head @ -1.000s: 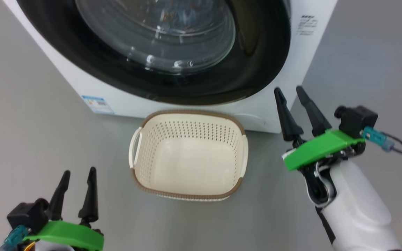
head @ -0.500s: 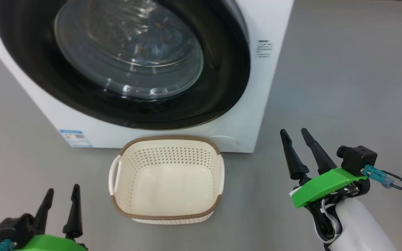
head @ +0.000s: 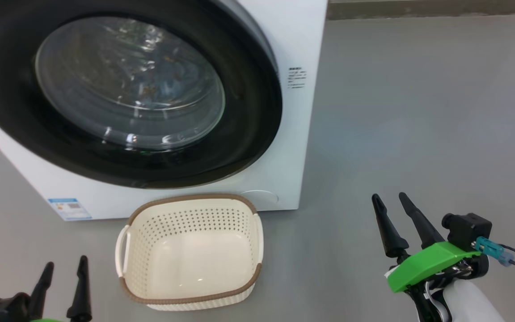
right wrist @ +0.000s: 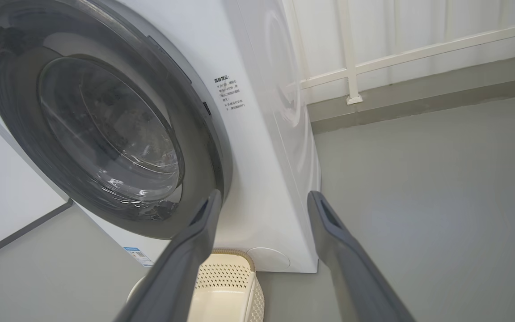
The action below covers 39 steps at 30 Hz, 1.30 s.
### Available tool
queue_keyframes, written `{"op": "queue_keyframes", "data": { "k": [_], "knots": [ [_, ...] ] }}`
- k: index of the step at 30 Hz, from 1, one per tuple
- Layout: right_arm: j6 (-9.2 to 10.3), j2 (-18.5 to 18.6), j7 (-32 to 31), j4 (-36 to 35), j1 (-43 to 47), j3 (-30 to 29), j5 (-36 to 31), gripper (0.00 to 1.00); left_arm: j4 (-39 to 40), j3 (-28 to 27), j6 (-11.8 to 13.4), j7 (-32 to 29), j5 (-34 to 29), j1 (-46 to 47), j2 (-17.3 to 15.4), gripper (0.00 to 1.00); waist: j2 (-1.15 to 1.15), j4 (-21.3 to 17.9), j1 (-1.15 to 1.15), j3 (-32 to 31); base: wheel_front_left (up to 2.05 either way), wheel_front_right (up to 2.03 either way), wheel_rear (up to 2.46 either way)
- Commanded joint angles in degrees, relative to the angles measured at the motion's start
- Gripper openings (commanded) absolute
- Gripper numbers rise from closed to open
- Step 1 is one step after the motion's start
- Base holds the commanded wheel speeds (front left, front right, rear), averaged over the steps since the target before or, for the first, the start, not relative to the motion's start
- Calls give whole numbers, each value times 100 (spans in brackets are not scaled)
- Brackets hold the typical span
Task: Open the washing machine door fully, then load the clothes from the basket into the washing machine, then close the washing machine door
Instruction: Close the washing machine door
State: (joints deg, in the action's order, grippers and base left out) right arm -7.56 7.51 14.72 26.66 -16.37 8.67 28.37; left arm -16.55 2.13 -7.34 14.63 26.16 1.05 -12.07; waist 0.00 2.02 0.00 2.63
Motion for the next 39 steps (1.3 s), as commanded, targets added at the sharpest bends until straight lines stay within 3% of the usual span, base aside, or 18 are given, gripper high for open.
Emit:
{"op": "queue_keyframes", "data": {
  "k": [1, 16, 39],
  "knots": [
    [8, 28, 28, -157, 38, 102, -39, 100, 151, -271, -14, 37, -59, 94, -180, 100, 0, -137, 0, -69, 0, 0, 0],
    [8, 228, 28, -293, 466, -167, -48, 100, 309, -523, -14, 37, -209, -177, -190, 100, 0, -575, 0, -163, 0, 0, 0],
    [8, 242, 28, -416, 663, -392, -98, 100, 427, -702, -14, 37, -331, -272, -157, 100, 0, -692, 0, -144, 0, 0, 0]
  ]
}}
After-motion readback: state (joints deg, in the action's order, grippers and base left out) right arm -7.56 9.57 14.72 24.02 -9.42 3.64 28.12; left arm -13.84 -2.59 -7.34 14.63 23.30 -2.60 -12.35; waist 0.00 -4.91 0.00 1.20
